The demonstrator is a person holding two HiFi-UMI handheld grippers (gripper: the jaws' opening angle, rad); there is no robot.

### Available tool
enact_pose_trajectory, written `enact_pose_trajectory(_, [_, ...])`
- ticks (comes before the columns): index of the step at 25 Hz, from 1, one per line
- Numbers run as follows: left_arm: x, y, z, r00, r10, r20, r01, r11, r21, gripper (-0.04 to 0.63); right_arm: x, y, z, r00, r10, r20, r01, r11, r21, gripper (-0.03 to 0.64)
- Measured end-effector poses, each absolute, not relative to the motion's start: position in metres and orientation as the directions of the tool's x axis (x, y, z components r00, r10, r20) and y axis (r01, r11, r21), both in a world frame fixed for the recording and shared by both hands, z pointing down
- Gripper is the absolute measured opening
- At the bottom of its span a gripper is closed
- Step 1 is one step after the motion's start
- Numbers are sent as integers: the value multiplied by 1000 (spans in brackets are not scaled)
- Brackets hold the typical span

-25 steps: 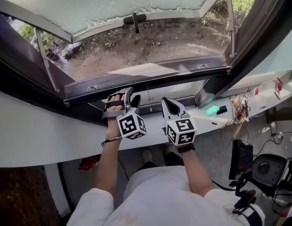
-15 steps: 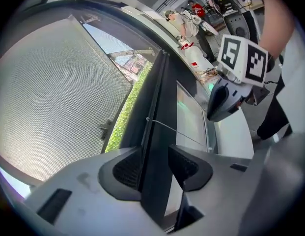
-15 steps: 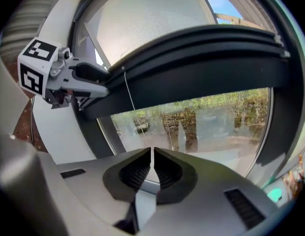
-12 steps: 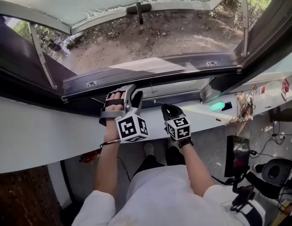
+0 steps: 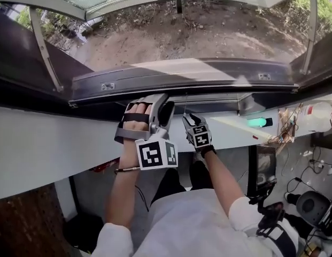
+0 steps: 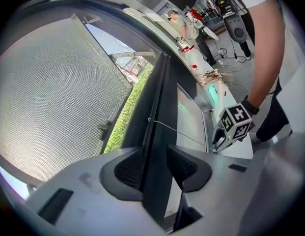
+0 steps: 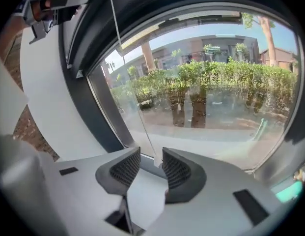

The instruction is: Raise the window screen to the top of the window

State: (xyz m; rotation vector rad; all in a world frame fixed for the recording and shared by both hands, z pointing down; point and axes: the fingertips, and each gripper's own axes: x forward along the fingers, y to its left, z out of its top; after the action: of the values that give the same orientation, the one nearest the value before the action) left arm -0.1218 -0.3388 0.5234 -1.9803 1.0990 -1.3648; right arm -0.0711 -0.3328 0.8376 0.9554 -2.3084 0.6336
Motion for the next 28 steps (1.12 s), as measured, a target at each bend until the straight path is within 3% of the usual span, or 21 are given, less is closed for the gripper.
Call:
enact_pose_trajectory(10, [-123, -341, 525, 147, -839, 524, -357, -539, -763, 149, -93, -375, 857, -555, -499, 666, -744, 655, -129, 134])
enact_pose_trajectory(14, [-123, -341, 527, 133, -838, 529, -352, -539, -765, 150, -86, -373, 860, -521, -511, 683, -764, 637, -107, 6])
enact_pose_trajectory(20, [-124, -339, 530, 79, -838, 540, -282, -538, -794, 150, -69, -339, 860, -543, -475, 692, -769, 612, -183, 3])
enact_pose_trajectory(28, [-123, -338, 530, 88, -846, 526, -286, -527, -800, 150, -59, -277, 852, -538, -445, 716, -758, 627, -179, 3])
